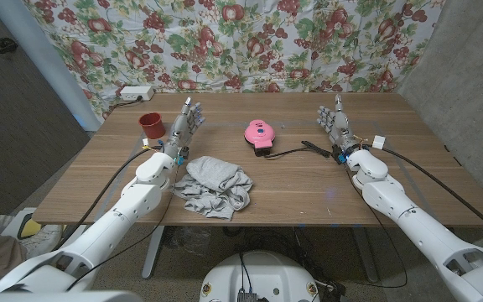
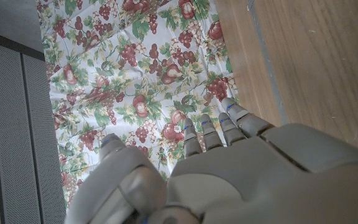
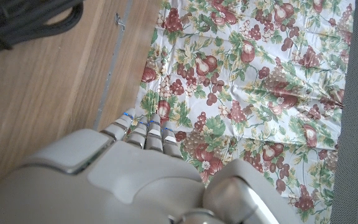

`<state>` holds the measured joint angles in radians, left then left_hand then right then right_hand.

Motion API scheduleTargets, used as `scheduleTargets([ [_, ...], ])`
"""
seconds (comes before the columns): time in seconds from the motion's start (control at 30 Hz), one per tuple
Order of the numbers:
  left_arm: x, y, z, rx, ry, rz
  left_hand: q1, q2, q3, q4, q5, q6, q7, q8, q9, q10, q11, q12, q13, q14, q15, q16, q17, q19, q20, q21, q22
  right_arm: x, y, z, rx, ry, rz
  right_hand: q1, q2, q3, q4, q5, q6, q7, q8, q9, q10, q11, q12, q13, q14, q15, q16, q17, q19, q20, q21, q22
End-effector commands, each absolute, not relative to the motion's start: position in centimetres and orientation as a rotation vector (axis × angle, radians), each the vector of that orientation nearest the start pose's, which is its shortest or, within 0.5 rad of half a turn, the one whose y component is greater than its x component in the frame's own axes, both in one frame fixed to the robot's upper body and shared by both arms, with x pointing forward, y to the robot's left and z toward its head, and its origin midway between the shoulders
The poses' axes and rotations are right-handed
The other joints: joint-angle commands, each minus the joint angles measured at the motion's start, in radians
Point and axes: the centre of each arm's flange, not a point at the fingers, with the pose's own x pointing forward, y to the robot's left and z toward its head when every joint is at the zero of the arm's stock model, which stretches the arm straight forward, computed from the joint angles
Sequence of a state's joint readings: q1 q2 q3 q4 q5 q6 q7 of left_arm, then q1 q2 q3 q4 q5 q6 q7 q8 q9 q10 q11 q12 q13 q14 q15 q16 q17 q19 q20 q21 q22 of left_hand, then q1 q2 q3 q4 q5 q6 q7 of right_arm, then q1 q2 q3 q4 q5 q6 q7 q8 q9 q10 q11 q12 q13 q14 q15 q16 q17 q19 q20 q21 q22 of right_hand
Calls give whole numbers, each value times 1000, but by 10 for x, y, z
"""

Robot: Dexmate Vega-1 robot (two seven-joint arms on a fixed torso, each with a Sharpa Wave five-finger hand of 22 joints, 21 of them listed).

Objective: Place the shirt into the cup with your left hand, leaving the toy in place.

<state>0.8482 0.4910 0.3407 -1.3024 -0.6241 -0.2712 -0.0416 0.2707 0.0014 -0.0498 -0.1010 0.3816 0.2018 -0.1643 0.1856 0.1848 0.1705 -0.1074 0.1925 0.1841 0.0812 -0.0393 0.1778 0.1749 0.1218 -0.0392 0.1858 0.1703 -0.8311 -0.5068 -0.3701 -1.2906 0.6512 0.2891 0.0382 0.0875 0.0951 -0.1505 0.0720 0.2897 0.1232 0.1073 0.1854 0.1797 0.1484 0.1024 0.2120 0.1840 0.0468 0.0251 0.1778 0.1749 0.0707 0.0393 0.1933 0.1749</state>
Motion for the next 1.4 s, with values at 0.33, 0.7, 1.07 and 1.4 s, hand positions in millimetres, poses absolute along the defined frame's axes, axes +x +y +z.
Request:
scheduleTargets([
  [0.33,652,293,-27,-40,-594,-195,11,3,0,-8,5,13,1,8,2,8,-1,6,3,8,-91,7,3,9,-55,6,5,658,-288,-22,38,-588,224,7,3,-5,-1,2,8,0,6,4,9,-1,5,1,6,-1,5,3,6,0,4,5],
  [0.7,645,292,-25,-34,-610,-200,12,3,-1,-8,5,18,2,10,2,10,0,8,3,8,-90,7,3,13,-54,8,5,655,-290,-22,43,-593,211,8,3,-3,-2,2,8,-1,5,4,8,1,4,1,3,1,4,3,2,0,2,5],
  [1.07,635,289,-21,3,-632,-202,12,3,-2,-8,5,20,2,11,2,10,-1,8,3,7,-88,7,3,13,-51,8,5,655,-288,-25,44,-585,215,8,4,-2,-2,1,8,-1,5,4,10,1,4,1,3,0,5,3,0,0,2,5],
  [1.4,628,294,-22,43,-631,-180,12,4,-3,-9,5,23,0,12,2,8,-1,7,3,3,-87,6,3,11,-47,7,5,656,-285,-24,35,-583,220,8,4,0,-2,0,16,-2,8,4,10,2,4,2,-3,1,3,3,-5,3,0,5],
])
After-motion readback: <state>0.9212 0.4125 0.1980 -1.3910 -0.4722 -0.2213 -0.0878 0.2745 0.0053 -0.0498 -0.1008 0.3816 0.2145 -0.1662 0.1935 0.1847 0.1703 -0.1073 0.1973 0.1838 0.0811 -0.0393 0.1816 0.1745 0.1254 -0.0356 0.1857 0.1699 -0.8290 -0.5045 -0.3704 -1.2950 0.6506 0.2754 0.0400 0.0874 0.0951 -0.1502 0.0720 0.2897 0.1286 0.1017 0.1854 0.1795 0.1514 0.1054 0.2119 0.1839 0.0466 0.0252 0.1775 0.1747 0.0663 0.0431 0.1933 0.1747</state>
